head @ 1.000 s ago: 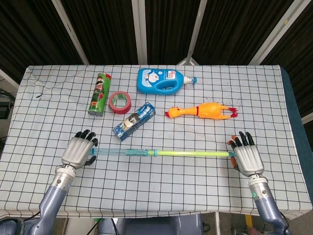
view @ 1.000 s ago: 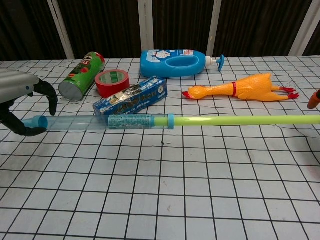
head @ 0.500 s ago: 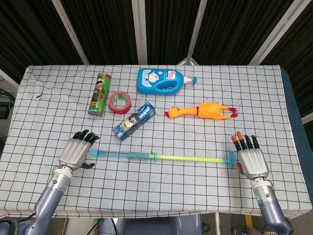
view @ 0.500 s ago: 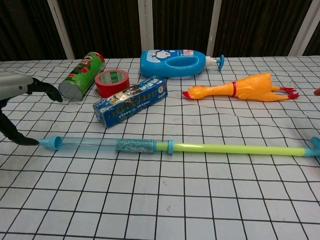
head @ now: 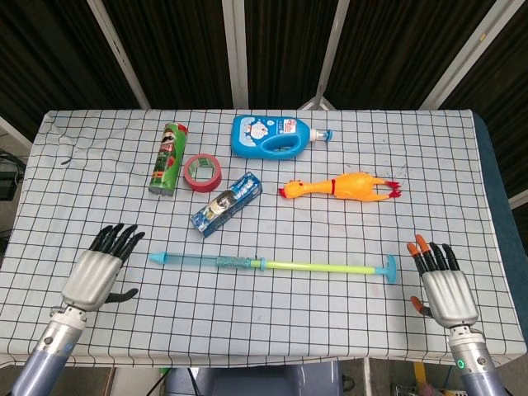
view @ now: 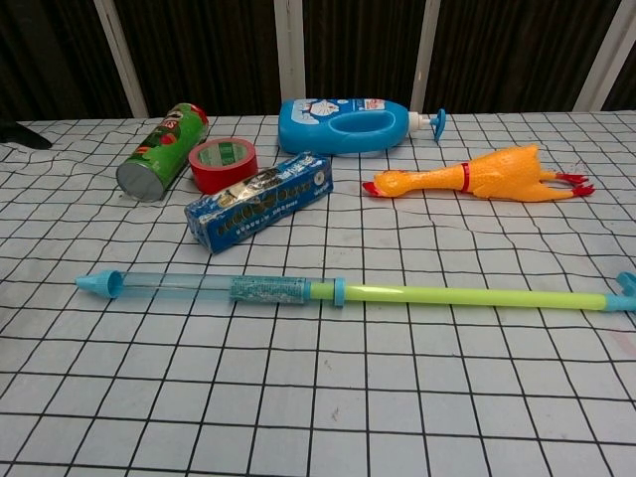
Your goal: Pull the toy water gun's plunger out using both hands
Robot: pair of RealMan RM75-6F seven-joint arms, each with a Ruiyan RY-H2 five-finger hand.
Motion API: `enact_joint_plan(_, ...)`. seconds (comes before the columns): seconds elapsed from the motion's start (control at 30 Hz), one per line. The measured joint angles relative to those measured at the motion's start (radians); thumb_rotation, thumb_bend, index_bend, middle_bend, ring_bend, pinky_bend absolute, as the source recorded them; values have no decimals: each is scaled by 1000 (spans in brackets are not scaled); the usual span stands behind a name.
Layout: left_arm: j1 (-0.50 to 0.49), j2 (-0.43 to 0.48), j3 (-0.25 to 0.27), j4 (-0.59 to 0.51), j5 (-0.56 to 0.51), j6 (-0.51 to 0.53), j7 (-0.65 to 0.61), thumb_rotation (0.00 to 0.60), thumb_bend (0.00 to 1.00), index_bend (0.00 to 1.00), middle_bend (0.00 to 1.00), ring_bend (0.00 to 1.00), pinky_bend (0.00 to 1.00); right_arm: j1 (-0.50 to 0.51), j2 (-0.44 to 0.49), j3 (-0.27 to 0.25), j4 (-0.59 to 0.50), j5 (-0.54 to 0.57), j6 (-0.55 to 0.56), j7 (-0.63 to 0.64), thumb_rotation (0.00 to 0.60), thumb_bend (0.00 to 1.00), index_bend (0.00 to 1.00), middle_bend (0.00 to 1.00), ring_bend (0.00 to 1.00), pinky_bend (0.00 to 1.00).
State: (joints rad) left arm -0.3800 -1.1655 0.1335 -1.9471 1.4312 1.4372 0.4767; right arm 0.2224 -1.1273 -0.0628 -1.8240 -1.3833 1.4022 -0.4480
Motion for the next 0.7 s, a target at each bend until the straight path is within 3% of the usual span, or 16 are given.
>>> enact_joint_plan(0.1,77,29,51,50,109,80,-91,600,63,21,0,0,10,-44,17,-31,13,-80,49,49,600,264,0,0,0,0)
enact_joint_plan(0.23,152,56,93,114,173,150,-161,600,63,0,0,0,0,-94,30,-58,45,-144,110,99,600,264,0,0,0,0)
enact_joint_plan(0.47,213,65,103,210,206,194,-240,600,62,0,0,0,0,-145,29,-66,106,-174,163,188,600,263,0,0,0,0)
enact_joint_plan(0.7,233,51,56,254,195,177,-281,600,62,0,0,0,0,-173,20,-54,134,-203,180,239,600,263,0,0,0,0)
